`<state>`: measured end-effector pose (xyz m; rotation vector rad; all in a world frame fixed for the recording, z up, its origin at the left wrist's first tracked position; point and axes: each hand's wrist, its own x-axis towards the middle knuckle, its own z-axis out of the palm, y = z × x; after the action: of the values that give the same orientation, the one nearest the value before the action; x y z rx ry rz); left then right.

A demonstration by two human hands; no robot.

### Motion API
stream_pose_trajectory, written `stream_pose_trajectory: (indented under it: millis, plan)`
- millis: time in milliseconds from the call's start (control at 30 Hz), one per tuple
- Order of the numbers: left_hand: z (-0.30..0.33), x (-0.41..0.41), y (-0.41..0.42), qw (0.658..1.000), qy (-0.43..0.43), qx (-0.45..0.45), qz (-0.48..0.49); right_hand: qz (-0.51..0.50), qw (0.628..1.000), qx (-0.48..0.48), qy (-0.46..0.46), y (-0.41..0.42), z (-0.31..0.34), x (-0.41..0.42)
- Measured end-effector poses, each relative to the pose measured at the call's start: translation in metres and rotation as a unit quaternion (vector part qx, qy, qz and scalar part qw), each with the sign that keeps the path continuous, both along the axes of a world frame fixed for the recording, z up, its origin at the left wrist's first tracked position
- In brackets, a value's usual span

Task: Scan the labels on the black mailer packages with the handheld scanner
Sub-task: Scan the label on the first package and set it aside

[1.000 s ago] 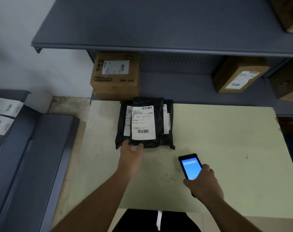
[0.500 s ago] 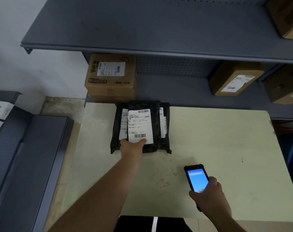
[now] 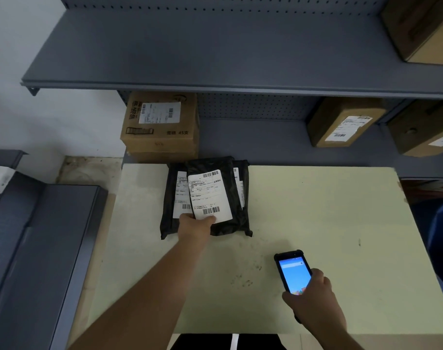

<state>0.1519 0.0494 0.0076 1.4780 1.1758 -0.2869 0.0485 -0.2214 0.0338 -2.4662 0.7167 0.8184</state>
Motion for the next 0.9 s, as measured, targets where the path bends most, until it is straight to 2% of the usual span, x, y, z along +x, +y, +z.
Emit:
stream_pose_trajectory:
  millis: [200,467,900]
  plan:
    - [0.002,-0.001,-0.002,0.999,-0.02,-0.036,0.003,0.013,1.0,0.015,-0.011,0.001,0.012,0.008]
    - [0.012,-0.006,-0.005,0.989,-0.043,-0.14,-0.005,0.038,0.998,0.05,-0.017,0.01,0.043,0.028]
    - [0.014,-0.027,-0.012,0.983,-0.099,-0.148,-0.046,0.126,0.986,0.109,0.005,0.039,0.116,0.052]
